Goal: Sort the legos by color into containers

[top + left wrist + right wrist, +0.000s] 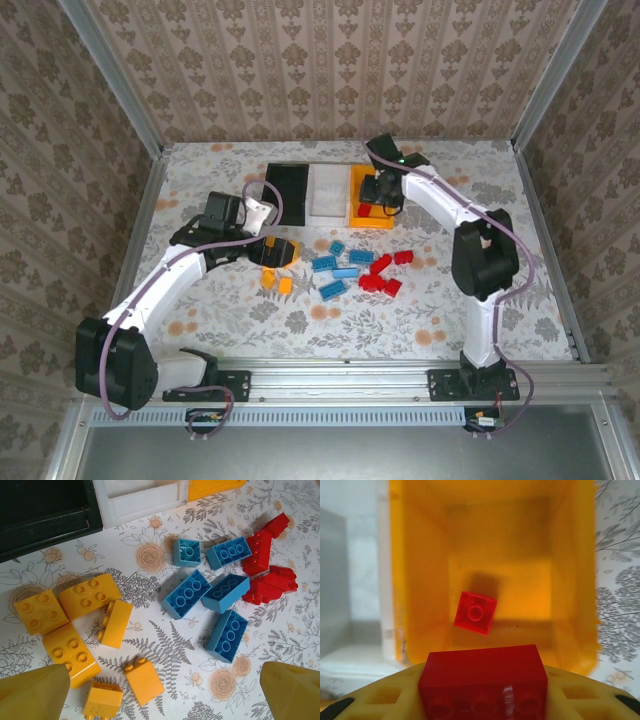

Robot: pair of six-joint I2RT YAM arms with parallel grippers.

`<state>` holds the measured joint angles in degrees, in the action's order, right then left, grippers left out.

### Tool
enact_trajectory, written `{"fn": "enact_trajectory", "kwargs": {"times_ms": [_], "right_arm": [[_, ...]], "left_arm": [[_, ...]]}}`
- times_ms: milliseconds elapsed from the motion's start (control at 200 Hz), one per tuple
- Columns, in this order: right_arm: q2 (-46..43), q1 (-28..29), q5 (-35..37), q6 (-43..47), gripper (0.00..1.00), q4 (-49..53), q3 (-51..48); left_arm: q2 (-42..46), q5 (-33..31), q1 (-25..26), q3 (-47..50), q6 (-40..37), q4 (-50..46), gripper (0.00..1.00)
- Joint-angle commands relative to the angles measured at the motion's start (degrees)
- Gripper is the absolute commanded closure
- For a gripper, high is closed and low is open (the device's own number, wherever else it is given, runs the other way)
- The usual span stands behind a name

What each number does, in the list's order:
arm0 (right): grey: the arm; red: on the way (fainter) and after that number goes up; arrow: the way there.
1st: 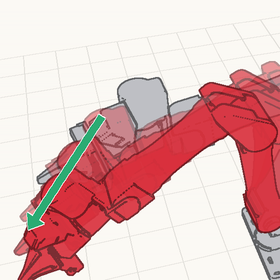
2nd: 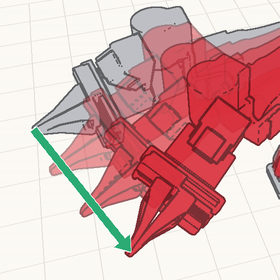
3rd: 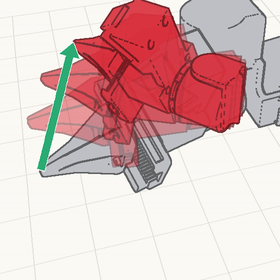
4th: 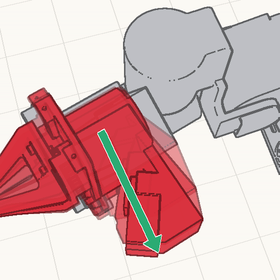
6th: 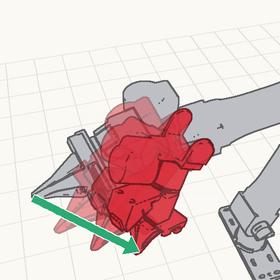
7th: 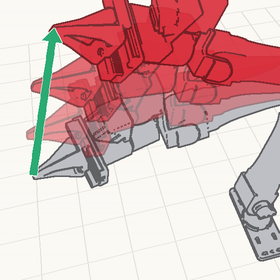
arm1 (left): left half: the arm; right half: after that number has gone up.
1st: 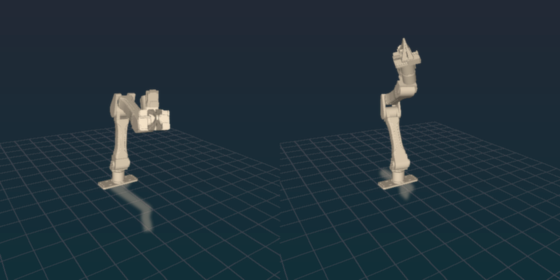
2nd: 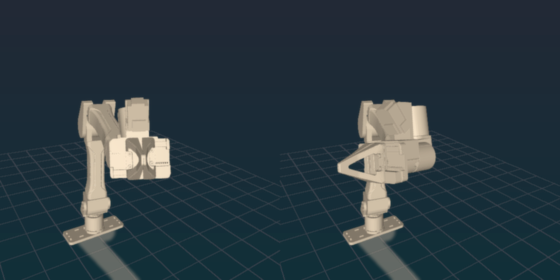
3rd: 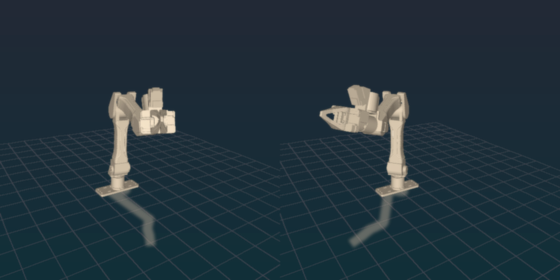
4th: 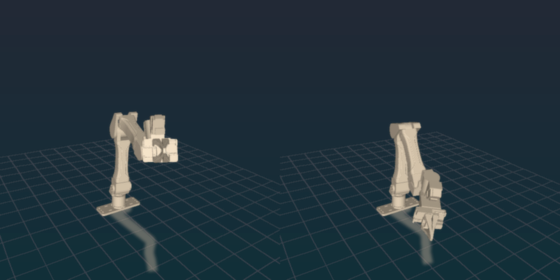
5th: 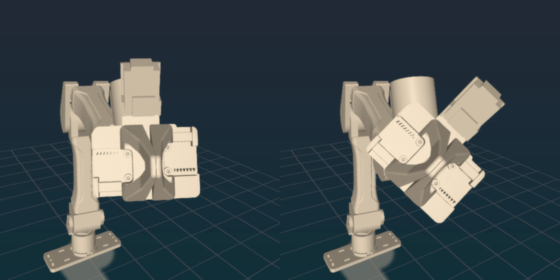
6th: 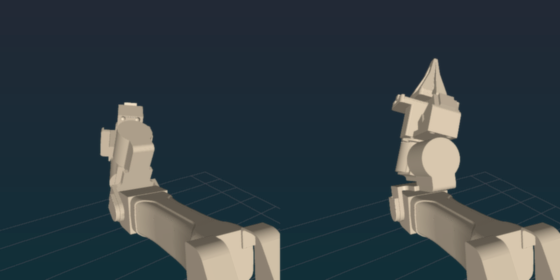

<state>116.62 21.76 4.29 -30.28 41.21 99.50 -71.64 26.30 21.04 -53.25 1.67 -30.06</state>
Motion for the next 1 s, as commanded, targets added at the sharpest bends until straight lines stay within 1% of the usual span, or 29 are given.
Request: {"fn": "enact_trajectory", "kwargs": {"times_ms": [0,125,305,415,500,605,690,765,865,935,945,995], "right_arm": [[2.97,1.19,4.05,-0.84,0.59,-2.16,3.18],[5.34,1.18,4.1,-0.81,0.53,-1.85,3.94],[5.96,1.19,4.32,-0.01,0.44,-1.58,4.42],[5.82,1.21,4.4,0.21,0.36,-0.92,5.34],[5.21,1.21,4.49,0.26,0.31,-0.5,5.94],[3.86,1.1,4.75,0.59,0.29,0.08,6.38],[1.55,1.12,4.6,0.88,0.28,0.95,6.42],[-1.63,1.2,3.09,1.1,0.28,1.59,5.14],[-7.4,1.29,-0.37,2.04,0.28,2.02,0.4],[-12.5,1.38,-2.22,2.71,0.28,2.19,-5.28],[-13.55,1.38,-2.65,2.84,0.28,2.15,-6.62],[-17.39,1.37,-3.39,3.16,0.28,2.34,-11.28]], "left_arm": [[0.69,-0.64,0.36,0.03,-1.39,-0.78,0.0],[0.53,-0.56,0.44,-0.07,-1.4,-0.84,0.0],[0.36,-0.4,0.52,-0.09,-1.41,-0.79,0.0],[0.27,-0.38,0.5,-0.18,-1.36,-0.79,0.0],[0.12,-0.5,0.53,-0.23,-1.42,-0.96,0.0],[-0.14,-0.64,0.58,-0.3,-1.39,-1.2,0.0],[-0.09,-0.73,0.74,-0.17,-1.41,-1.31,0.0],[-0.25,-1.0,1.39,-0.08,-1.82,-1.44,0.0],[-1.25,-1.0,3.2,-0.57,-2.59,-2.48,0.01],[-2.12,-2.09,4.67,-1.11,-3.18,-3.72,0.04],[-2.24,-2.37,6.29,-1.23,-3.3,-3.96,0.04],[-2.99,-4.21,9.69,-2.07,-3.99,-5.76,0.05]]}}
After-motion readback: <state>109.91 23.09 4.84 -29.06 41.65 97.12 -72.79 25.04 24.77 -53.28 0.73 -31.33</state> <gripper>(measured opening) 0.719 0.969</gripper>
